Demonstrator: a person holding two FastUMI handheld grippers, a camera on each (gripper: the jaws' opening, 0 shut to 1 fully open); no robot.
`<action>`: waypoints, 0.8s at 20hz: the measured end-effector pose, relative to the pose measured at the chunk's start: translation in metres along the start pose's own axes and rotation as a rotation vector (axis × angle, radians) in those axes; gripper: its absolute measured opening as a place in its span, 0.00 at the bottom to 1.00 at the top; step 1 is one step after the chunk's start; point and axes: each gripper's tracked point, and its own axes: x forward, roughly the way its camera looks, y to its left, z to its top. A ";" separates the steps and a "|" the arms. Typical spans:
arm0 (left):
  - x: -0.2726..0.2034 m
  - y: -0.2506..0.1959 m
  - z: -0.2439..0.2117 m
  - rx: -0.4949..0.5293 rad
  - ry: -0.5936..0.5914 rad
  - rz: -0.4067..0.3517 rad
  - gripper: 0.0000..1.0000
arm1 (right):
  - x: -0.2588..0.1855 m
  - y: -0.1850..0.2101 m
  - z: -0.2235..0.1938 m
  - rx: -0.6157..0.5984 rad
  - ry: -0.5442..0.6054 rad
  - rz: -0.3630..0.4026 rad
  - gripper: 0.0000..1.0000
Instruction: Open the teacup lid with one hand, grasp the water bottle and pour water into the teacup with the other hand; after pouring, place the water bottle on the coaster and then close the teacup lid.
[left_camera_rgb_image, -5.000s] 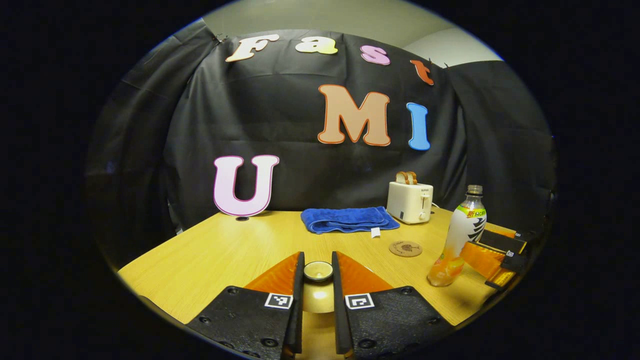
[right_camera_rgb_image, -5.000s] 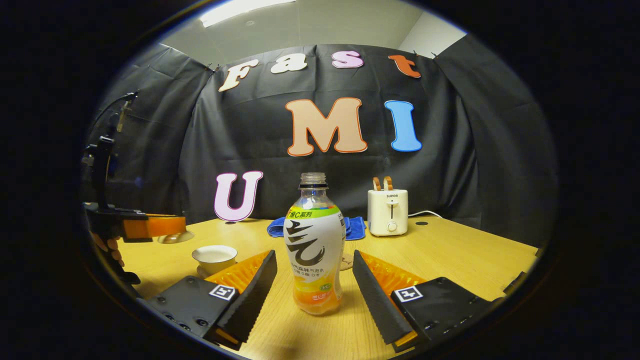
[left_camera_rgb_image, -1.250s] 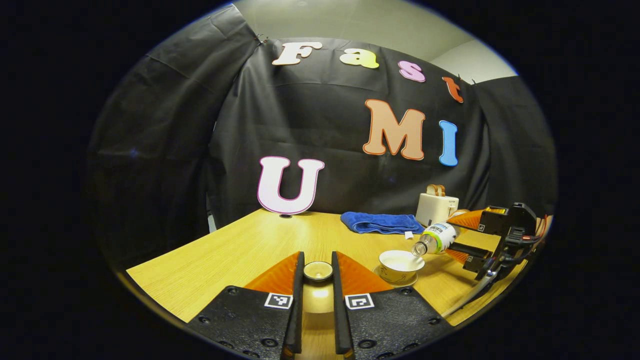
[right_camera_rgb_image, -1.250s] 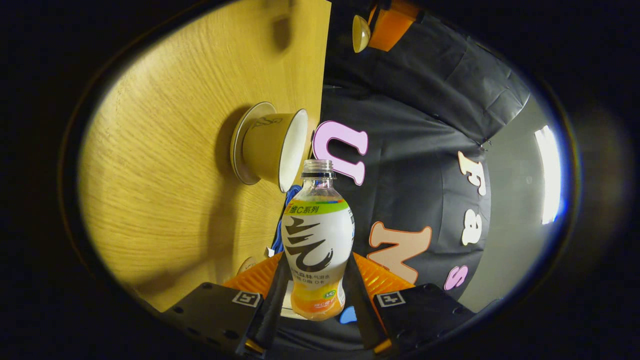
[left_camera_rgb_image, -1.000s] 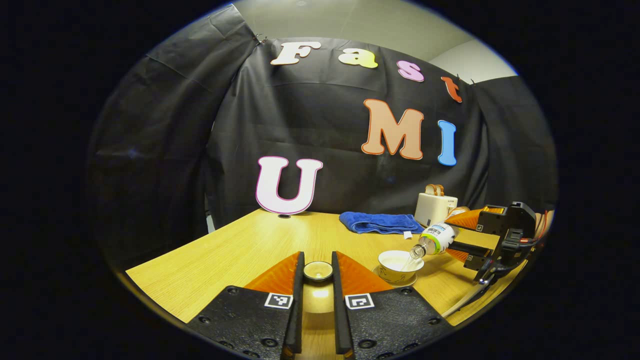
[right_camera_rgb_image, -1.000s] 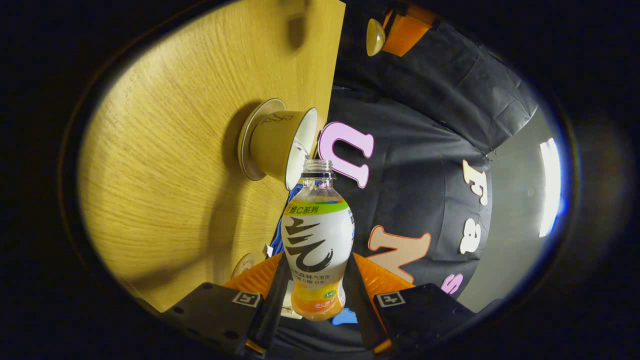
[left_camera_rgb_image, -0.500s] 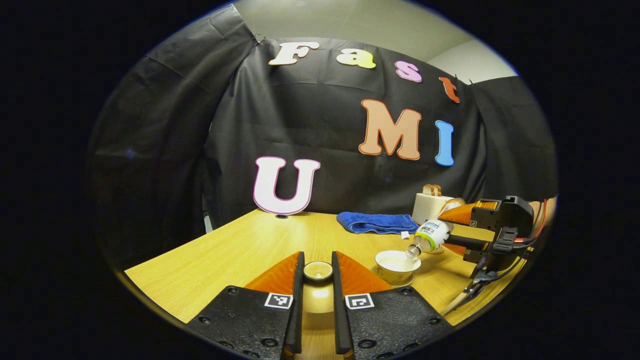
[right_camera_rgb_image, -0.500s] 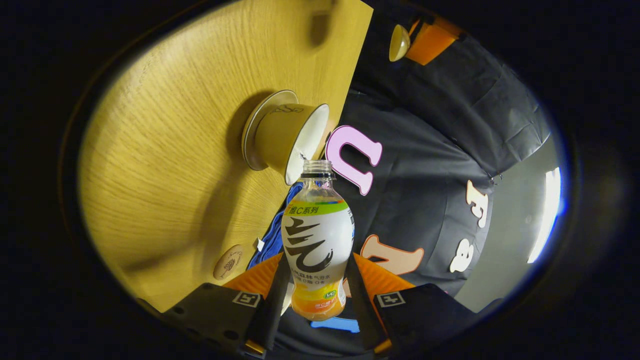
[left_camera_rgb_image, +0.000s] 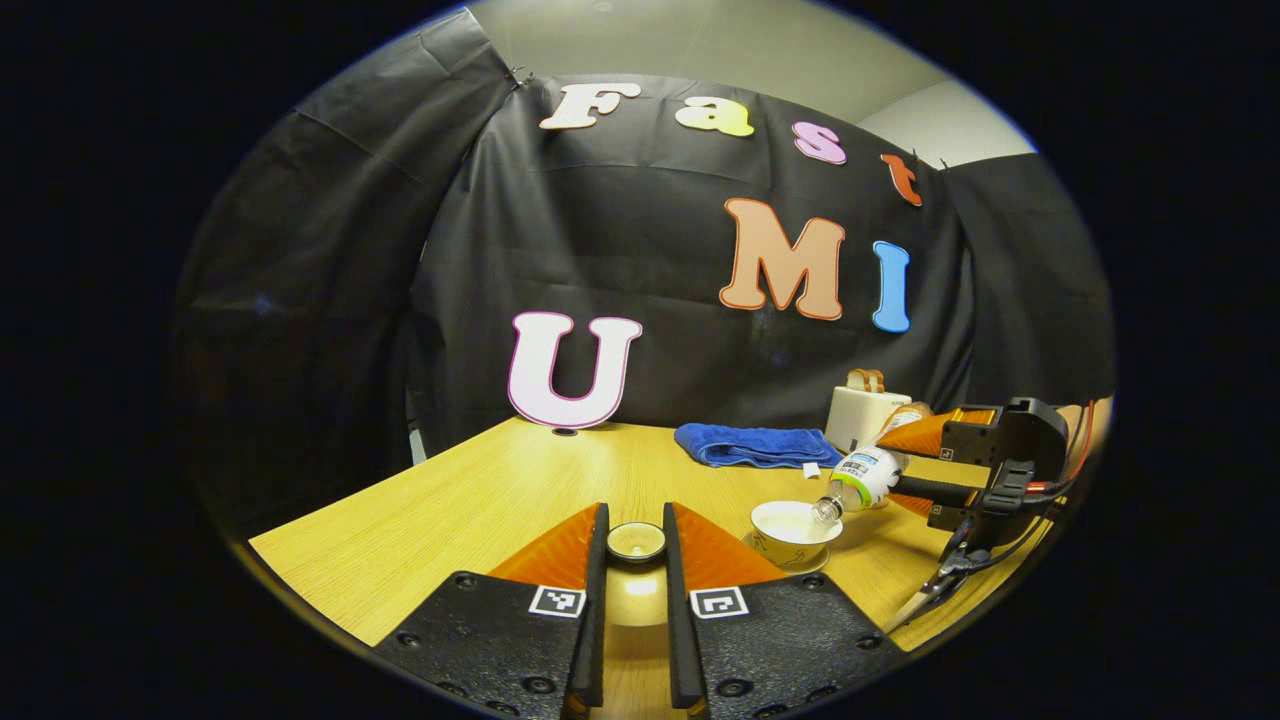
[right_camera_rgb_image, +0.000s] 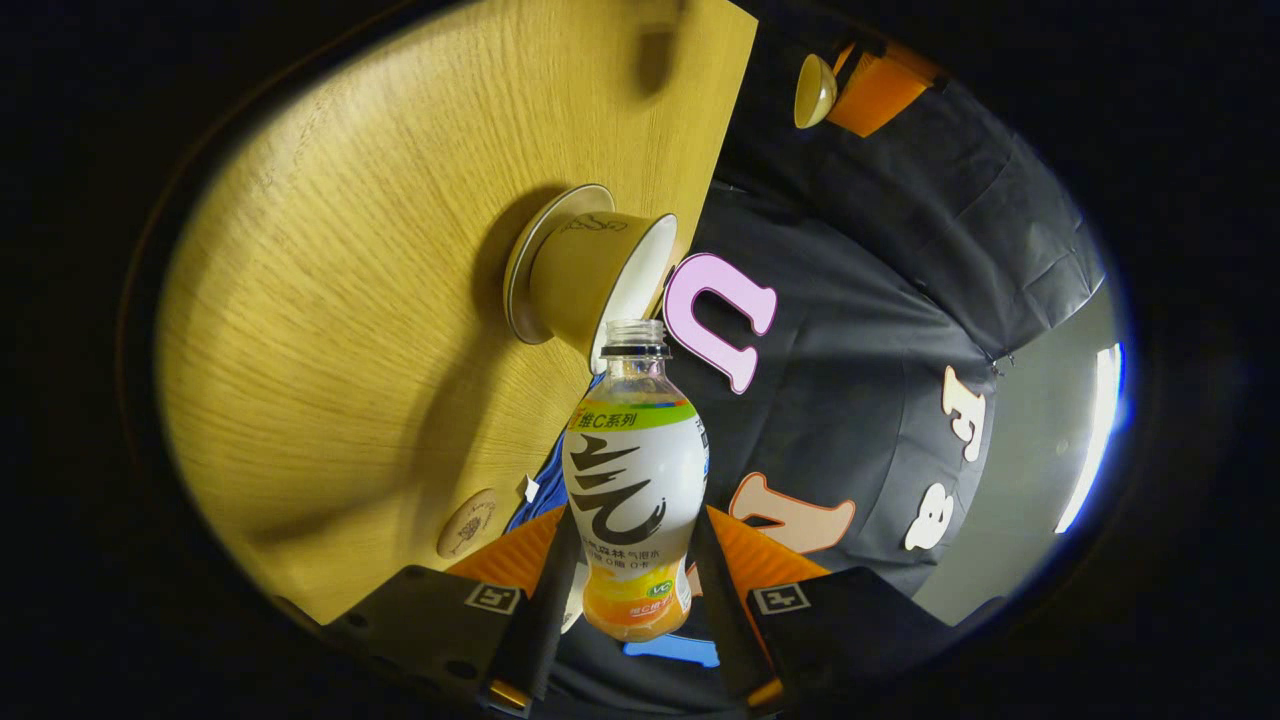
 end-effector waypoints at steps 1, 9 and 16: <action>0.001 -0.001 0.001 0.003 0.000 -0.002 0.23 | 0.001 0.001 -0.003 0.026 0.003 0.006 0.70; 0.001 -0.008 0.006 0.028 -0.002 -0.007 0.22 | -0.003 0.010 -0.006 0.212 0.042 0.008 0.69; 0.006 -0.019 0.012 0.051 -0.005 -0.016 0.23 | -0.013 0.027 -0.005 0.551 0.086 0.048 0.67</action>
